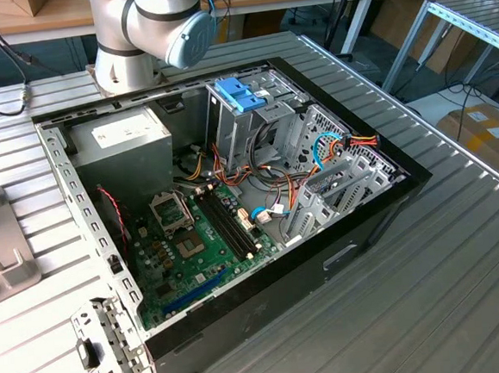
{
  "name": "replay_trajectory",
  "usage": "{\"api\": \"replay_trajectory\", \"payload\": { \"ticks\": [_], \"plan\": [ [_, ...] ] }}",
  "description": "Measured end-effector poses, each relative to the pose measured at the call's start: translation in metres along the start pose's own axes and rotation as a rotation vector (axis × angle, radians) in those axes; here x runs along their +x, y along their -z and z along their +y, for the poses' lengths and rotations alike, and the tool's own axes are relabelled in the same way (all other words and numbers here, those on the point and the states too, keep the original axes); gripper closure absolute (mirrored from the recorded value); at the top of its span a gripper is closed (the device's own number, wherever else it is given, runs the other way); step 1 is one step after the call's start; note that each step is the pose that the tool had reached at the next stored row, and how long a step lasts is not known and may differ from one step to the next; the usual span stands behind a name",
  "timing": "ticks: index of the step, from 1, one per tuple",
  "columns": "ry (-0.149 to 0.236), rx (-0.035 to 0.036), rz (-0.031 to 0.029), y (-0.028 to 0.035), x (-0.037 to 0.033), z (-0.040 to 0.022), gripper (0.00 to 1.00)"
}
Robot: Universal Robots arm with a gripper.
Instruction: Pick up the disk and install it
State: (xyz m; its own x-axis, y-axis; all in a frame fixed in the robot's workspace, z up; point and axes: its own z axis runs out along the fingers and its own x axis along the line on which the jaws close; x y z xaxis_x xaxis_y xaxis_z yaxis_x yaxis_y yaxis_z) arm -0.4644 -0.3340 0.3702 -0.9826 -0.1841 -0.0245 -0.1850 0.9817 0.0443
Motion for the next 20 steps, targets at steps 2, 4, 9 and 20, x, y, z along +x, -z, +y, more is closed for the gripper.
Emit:
{"api": "replay_trajectory", "payload": {
  "ticks": [2,4,9,20],
  "plan": [
    [0.010,-0.0003,0.0005,0.0000,0.0000,0.0000,0.89],
    [0.021,-0.0005,0.0009,0.0000,0.0000,0.0000,0.89],
    [0.046,-0.0011,0.0020,0.0000,0.0000,0.0000,0.89],
    [0.144,-0.0035,0.0064,0.0000,0.0000,0.0000,0.89]
  ]
}}
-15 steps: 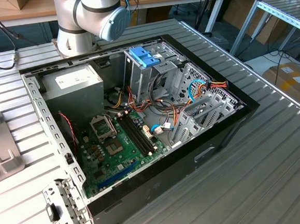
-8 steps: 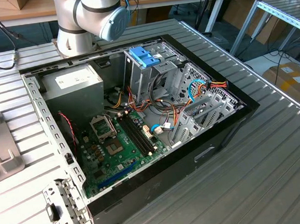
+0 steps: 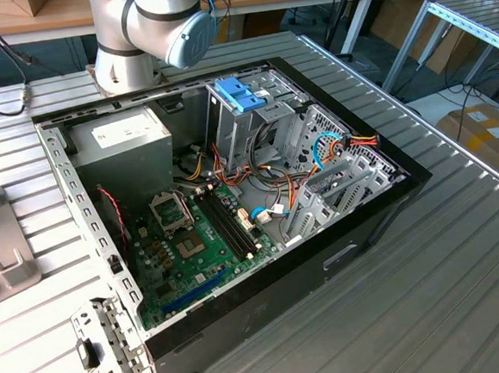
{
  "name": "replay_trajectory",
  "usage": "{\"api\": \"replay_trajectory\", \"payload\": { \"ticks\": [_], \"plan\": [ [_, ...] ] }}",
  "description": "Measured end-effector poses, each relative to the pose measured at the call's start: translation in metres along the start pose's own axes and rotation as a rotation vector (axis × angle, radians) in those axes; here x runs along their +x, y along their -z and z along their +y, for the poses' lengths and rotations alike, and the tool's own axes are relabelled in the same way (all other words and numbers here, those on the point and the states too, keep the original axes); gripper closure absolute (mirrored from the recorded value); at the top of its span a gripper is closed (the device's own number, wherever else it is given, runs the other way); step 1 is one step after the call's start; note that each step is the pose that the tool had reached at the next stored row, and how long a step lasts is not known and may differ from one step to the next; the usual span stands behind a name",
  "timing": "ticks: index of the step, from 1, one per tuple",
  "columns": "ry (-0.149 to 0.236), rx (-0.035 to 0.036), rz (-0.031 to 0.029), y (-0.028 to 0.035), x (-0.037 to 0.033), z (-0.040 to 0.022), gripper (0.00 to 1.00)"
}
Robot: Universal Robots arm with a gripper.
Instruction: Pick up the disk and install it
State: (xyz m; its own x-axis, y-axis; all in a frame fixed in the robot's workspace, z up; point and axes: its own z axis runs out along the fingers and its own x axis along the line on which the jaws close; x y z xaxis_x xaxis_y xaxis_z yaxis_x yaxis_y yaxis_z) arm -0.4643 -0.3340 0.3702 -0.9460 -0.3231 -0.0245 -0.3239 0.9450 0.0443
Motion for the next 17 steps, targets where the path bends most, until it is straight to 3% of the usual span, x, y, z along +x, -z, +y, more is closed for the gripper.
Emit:
{"api": "replay_trajectory", "payload": {
  "ticks": [17],
  "plan": [
    [0.167,-0.0041,0.0074,0.0000,0.0000,0.0000,0.89]
  ]
}}
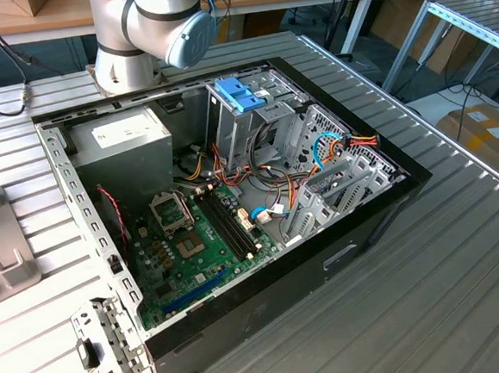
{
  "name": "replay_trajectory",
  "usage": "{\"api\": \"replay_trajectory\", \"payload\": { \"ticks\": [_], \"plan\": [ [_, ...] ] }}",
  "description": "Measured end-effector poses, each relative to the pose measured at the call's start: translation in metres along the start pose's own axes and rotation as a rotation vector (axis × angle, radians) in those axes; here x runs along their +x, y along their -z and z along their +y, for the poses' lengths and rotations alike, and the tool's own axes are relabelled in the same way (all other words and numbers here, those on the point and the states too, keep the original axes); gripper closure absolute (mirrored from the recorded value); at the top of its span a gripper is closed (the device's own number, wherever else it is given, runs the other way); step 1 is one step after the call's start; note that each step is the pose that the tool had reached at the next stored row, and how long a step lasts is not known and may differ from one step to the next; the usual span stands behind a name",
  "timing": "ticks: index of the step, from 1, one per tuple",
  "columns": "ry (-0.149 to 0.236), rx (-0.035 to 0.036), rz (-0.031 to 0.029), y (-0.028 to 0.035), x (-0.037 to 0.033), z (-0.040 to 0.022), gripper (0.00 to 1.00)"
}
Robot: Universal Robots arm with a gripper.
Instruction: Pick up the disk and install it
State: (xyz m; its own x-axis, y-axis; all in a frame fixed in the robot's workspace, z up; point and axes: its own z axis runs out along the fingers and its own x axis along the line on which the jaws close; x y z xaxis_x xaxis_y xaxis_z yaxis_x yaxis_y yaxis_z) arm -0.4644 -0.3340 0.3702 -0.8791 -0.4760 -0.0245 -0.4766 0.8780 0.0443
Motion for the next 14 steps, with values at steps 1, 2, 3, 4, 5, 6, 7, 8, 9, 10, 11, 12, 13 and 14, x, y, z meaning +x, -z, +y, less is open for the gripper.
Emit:
{"api": "replay_trajectory", "payload": {
  "ticks": [1,2,3,4,5,6,7,8,9,10,11,12,13,14],
  "plan": [
    [0.012,-0.0003,0.0005,0.0000,0.0000,0.0000,0.89],
    [0.022,-0.0005,0.0009,0.0000,0.0000,0.0000,0.89],
    [0.030,-0.0007,0.0013,0.0000,0.0000,0.0000,0.89],
    [0.043,-0.0011,0.0019,0.0000,0.0000,0.0000,0.89],
    [0.051,-0.0013,0.0023,0.0000,0.0000,0.0000,0.89],
    [0.059,-0.0014,0.0026,0.0000,0.0000,0.0000,0.89],
    [0.070,-0.0017,0.0031,0.0000,0.0000,0.0000,0.89],
    [0.078,-0.0019,0.0034,0.0000,0.0000,0.0000,0.89],
    [0.086,-0.0021,0.0039,0.0000,0.0000,0.0000,0.89],
    [0.098,-0.0024,0.0043,0.0000,0.0000,0.0000,0.89],
    [0.106,-0.0026,0.0047,0.0000,0.0000,0.0000,0.89],
    [0.115,-0.0028,0.0050,0.0000,0.0000,0.0000,0.89],
    [0.131,-0.0032,0.0057,0.0000,0.0000,0.0000,0.89],
    [0.144,-0.0035,0.0063,0.0000,0.0000,0.0000,0.89]
  ]
}}
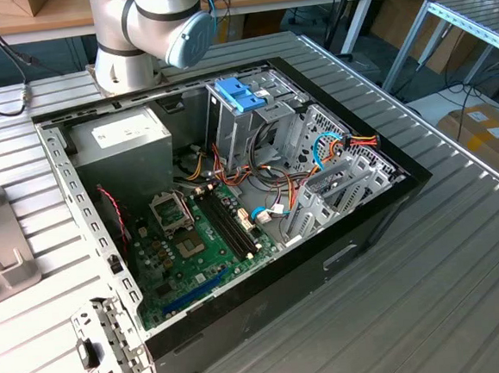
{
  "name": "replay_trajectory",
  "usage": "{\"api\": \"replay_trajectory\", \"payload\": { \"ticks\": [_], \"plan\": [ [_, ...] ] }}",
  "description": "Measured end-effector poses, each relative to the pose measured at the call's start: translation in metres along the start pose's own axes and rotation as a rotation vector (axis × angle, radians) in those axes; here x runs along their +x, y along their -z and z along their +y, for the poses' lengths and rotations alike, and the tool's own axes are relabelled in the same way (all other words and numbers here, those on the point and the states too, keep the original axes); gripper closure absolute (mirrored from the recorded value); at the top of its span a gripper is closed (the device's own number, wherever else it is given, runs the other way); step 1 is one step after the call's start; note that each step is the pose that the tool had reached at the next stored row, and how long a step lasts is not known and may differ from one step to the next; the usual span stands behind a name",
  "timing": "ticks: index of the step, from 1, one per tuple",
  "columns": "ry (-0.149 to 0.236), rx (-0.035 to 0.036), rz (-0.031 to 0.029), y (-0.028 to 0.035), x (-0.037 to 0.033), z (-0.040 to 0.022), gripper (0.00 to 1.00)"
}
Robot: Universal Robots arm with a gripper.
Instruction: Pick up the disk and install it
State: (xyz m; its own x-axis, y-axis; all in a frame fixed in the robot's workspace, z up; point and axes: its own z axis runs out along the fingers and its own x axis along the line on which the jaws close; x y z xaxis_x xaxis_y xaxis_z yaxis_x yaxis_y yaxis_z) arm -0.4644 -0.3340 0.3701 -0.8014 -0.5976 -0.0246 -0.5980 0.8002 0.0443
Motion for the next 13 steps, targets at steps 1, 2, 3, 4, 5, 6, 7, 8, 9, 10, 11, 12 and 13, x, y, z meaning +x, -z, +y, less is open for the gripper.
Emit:
{"api": "replay_trajectory", "payload": {
  "ticks": [1,2,3,4,5,6,7,8,9,10,11,12,13],
  "plan": [
    [0.009,-0.0003,0.0005,0.0000,0.0000,0.0000,0.89],
    [0.018,-0.0005,0.0009,0.0000,0.0000,0.0000,0.89],
    [0.037,-0.0010,0.0017,0.0000,0.0000,0.0000,0.89],
    [0.047,-0.0012,0.0021,0.0000,0.0000,0.0000,0.89],
    [0.057,-0.0015,0.0026,0.0000,0.0000,0.0000,0.89],
    [0.072,-0.0018,0.0032,0.0000,0.0000,0.0000,0.89],
    [0.082,-0.0021,0.0037,0.0000,0.0000,0.0000,0.89],
    [0.102,-0.0025,0.0045,0.0000,0.0000,0.0000,0.89],
    [0.126,-0.0032,0.0056,0.0000,0.0000,0.0000,0.89],
    [0.140,-0.0035,0.0063,0.0001,0.0000,0.0000,0.89],
    [0.160,-0.0040,0.0072,0.0000,0.0000,0.0000,0.89],
    [0.172,-0.0043,0.0077,0.0000,0.0000,0.0000,0.89],
    [0.187,-0.0046,0.0083,0.0000,0.0000,0.0000,0.89]
  ]
}}
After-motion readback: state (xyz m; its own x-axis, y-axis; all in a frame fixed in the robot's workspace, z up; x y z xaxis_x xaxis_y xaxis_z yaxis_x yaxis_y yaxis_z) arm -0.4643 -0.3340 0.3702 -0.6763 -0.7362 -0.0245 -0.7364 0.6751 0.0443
